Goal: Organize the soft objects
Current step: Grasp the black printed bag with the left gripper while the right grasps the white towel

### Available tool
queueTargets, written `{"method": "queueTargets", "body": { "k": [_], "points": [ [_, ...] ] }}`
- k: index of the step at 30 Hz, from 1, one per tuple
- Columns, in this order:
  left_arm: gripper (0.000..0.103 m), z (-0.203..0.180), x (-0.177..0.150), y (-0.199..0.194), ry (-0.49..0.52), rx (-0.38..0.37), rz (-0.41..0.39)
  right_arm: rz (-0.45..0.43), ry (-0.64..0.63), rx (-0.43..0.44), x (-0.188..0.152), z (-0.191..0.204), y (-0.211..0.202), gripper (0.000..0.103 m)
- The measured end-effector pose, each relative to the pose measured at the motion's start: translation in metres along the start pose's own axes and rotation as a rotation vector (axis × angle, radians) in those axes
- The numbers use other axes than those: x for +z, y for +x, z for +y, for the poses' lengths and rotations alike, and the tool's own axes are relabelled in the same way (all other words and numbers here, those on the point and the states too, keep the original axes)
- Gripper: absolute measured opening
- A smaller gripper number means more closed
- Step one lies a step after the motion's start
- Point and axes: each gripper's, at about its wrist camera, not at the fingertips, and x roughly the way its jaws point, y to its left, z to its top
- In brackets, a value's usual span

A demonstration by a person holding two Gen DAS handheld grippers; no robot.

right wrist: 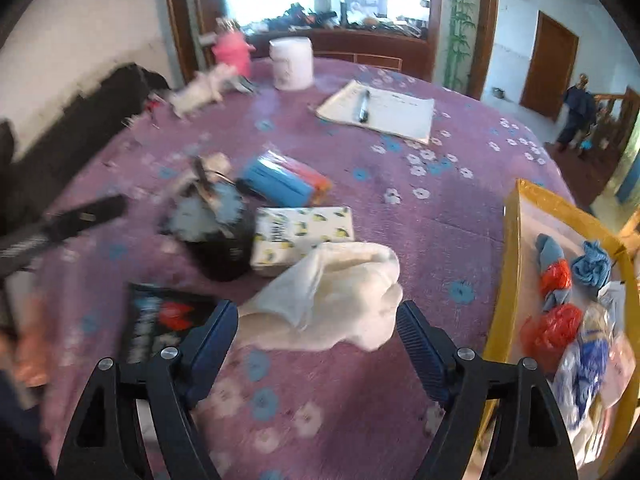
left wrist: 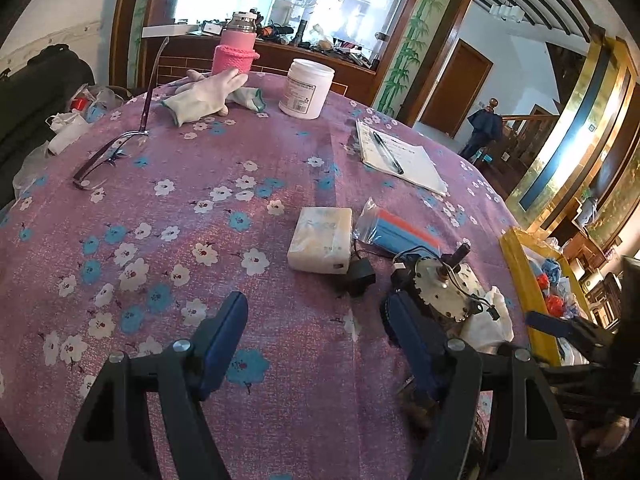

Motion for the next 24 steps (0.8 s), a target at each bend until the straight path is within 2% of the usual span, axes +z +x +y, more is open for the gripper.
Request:
{"method": "queueTargets", "body": {
  "k": [5, 6, 7, 8, 9, 10, 17, 22, 24],
  "points": [
    [0.072, -0.007, -0.002, 0.001, 0.026, -0.010, 0.007, 0.009, 0.023, 0.018, 0.001, 0.004, 0.018, 0.084],
    [0.072, -0.009, -0.002, 0.001, 0.035, -0.012, 0.008, 0.002, 0.035, 0.006, -0.001, 0.001, 0.020, 0.070],
    [0.072, -0.010, -0.003, 0.001, 0.041, -0.014, 0.009, 0.016, 0.049, -0.011, -0.006, -0.001, 0.021, 0.041],
    [0.072, -0.011, -0.003, 0.001, 0.045, -0.017, 0.010, 0.005, 0.060, -0.024, -0.006, -0.004, 0.020, 0.032],
    [0.072, -0.012, -0.004, 0.001, 0.049, -0.019, 0.012, -0.005, 0.076, -0.006, -0.006, -0.010, 0.018, 0.016],
    [0.072, -0.012, -0.004, 0.001, 0.050, -0.019, 0.014, -0.011, 0.093, 0.021, -0.007, -0.015, 0.015, 0.011],
    [0.072, -0.017, -0.009, 0.004, 0.054, -0.039, 0.065, -0.159, 0.166, 0.067, -0.007, -0.035, -0.019, 0.010],
    [0.072, -0.043, -0.024, -0.021, 0.076, -0.018, 0.124, -0.258, 0.227, 0.080, -0.005, -0.052, -0.043, 0.010],
    [0.072, -0.052, -0.034, -0.029, 0.049, -0.058, 0.169, -0.277, 0.250, 0.093, -0.004, -0.055, -0.051, 0.010]
  ]
}}
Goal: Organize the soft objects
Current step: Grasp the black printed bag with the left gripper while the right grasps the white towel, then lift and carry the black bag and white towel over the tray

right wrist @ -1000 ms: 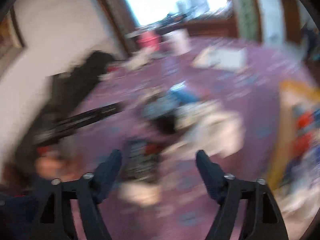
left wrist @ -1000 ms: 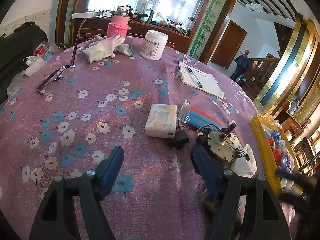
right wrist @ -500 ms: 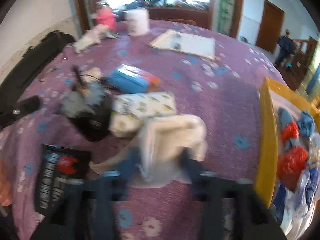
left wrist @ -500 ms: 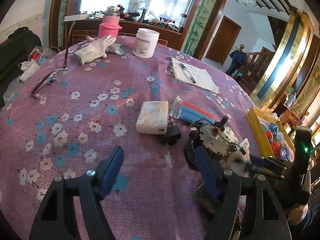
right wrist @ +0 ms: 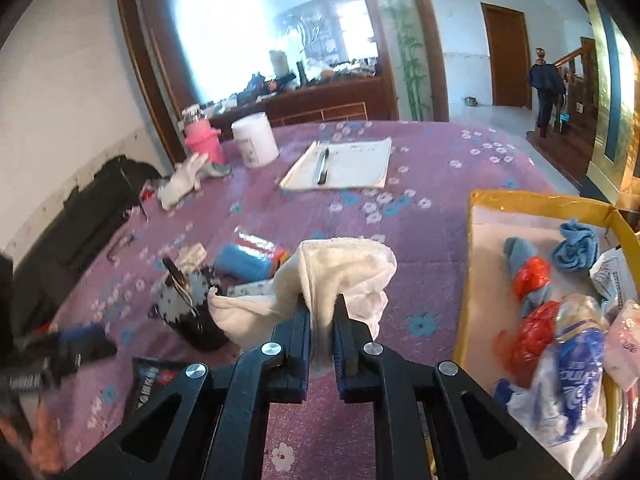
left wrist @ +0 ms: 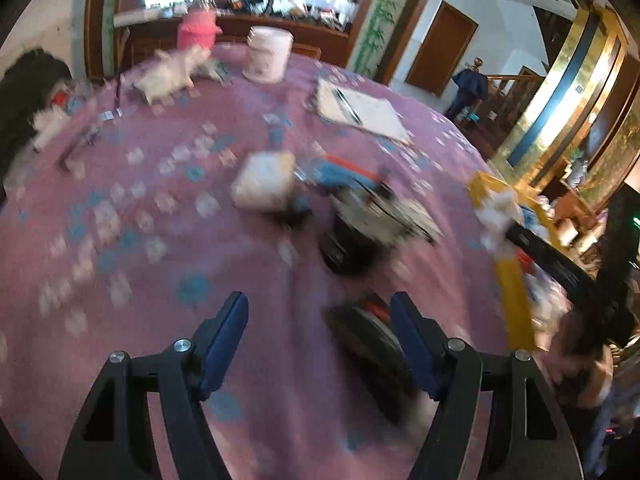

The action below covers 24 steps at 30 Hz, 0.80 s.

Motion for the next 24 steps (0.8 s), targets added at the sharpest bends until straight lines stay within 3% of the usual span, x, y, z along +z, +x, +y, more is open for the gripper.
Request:
{"method": "queueTargets", "body": {
  "k": [3, 5, 7, 20, 24],
  "points": [
    [0.058, -0.017, -0.012, 0.000, -0.029, -0.061, 0.056, -0.019, 0.005, 0.017, 0.002, 0.002, -0.007, 0.010],
    [0.043, -0.029, -0.018, 0.007, -0.017, -0.018, 0.097, -0.029, 0.004, 0.031, 0.002, 0.005, -0.012, 0.010],
    [0.037, -0.037, -0.024, 0.015, -0.010, 0.040, 0.121, -0.037, 0.007, 0.037, 0.002, 0.006, -0.015, 0.010],
    [0.043, -0.059, -0.035, 0.056, 0.048, 0.055, 0.145, -0.038, -0.009, 0.063, -0.001, 0.010, -0.017, 0.011],
    [0.038, -0.065, -0.042, 0.056, 0.102, 0.088, 0.098, -0.034, -0.015, 0.067, -0.001, 0.012, -0.016, 0.011]
  ]
}}
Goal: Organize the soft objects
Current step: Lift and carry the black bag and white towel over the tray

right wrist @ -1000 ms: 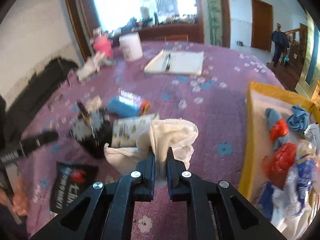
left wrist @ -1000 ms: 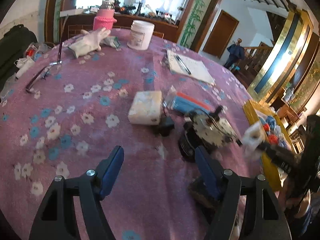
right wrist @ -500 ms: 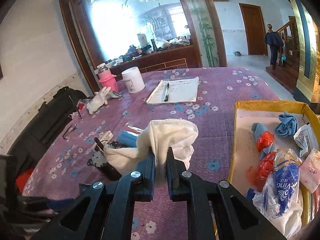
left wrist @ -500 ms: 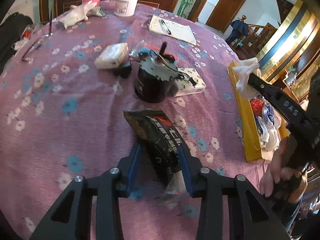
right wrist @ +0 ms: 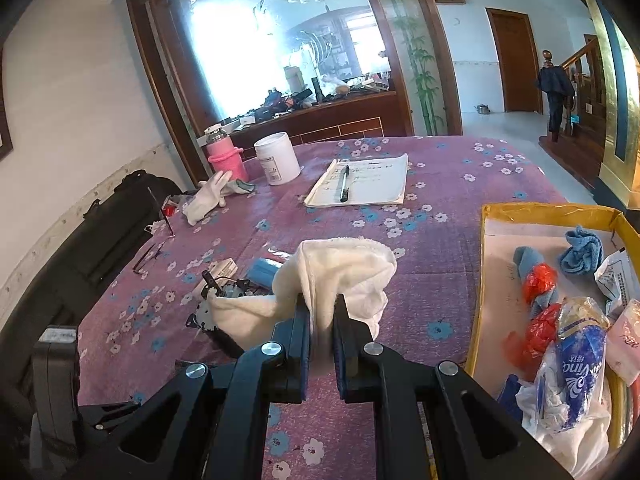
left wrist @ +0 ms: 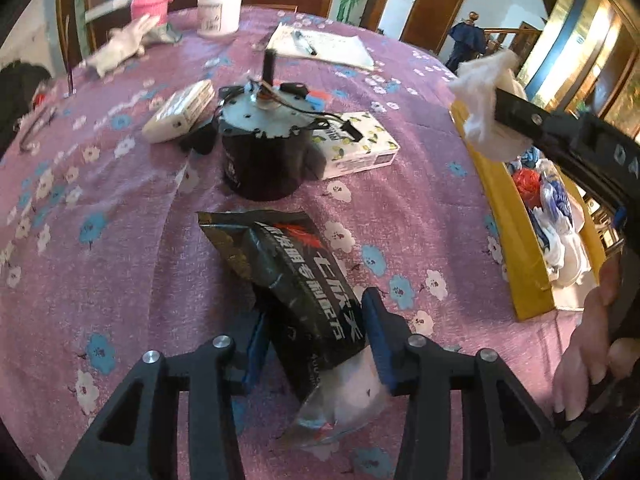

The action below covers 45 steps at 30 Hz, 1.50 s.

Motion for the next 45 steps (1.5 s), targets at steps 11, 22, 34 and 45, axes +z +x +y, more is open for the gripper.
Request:
{"method": "queueTargets", "body": {
  "k": [11, 22, 34, 45],
  "points": [
    [0.029, -0.013, 0.000, -0.046, 0.111, 0.146, -0.223, -0.026, -0.014, 0.019, 0.000, 0.004, -0.006, 0.011],
    [0.030, -0.014, 0.007, -0.061, 0.163, 0.303, -0.394, -0.054, -0.075, 0.070, -0.001, 0.017, -0.013, 0.011],
    [0.030, -0.034, 0.012, -0.065, 0.225, 0.345, -0.461, -0.101, -0.029, 0.066, 0.008, 0.001, -0.028, 0.011],
    [0.030, -0.052, 0.009, -0.063, 0.272, 0.355, -0.484, -0.090, -0.035, 0.049, 0.008, 0.002, -0.028, 0.011]
  ]
}}
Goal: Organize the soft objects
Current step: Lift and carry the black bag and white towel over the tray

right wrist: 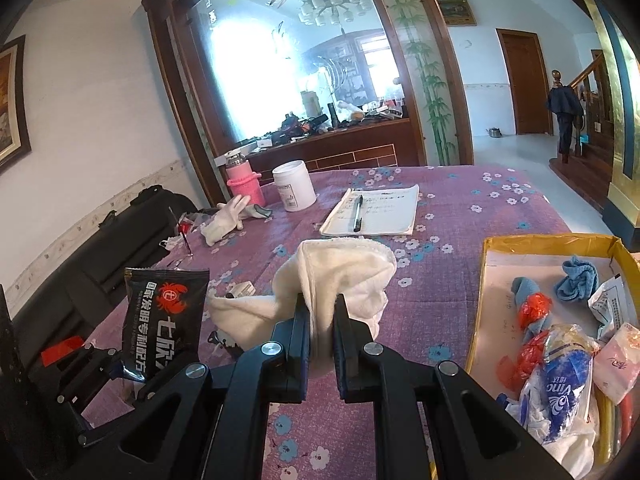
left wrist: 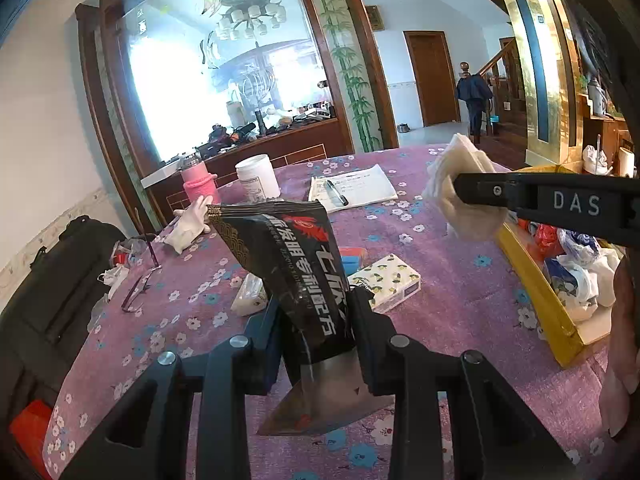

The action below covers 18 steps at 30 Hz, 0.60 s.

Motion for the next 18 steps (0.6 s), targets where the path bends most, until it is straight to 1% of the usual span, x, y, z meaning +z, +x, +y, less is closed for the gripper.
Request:
{"method": "queueTargets", "body": {
  "k": [12, 14, 17, 18],
  "points": [
    [0.030, -0.003, 0.002, -0.003, 0.004, 0.000, -0.003, -0.007, 0.021, -0.010, 0.002, -0.004, -0.002, 0.011],
    [0.030, -0.005, 0.004, -0.003, 0.008, -0.003, -0.006, -0.010, 0.027, -0.022, 0.004, -0.007, -0.003, 0.011],
    [0.030, -0.010, 0.012, -0.003, 0.015, -0.030, -0.011, -0.026, 0.057, -0.041, 0.007, -0.017, -0.009, 0.011],
    [0.030, -0.013, 0.016, -0.003, 0.018, -0.053, -0.012, -0.042, 0.078, -0.060, 0.010, -0.025, -0.014, 0.011]
  ]
}}
